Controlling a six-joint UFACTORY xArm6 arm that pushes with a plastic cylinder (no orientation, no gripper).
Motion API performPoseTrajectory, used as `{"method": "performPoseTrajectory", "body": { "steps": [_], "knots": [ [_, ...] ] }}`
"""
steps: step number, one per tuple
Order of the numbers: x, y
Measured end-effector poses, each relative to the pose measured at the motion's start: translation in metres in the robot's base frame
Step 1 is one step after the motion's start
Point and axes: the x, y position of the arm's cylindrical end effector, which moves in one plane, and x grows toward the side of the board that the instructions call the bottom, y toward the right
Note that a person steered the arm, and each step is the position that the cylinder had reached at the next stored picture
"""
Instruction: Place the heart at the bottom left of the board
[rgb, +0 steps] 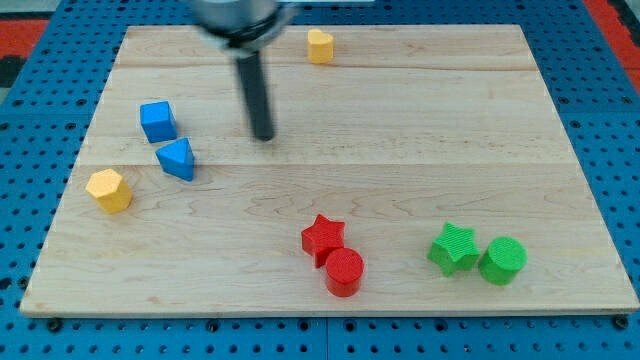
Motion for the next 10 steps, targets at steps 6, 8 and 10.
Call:
{"method": "performPoseTrajectory", "body": {
  "steps": [6, 8, 10],
  "knots": [
    [-0.136, -0.014],
    [-0.026, -0.054],
    [-0.011, -0.075]
  ]
}}
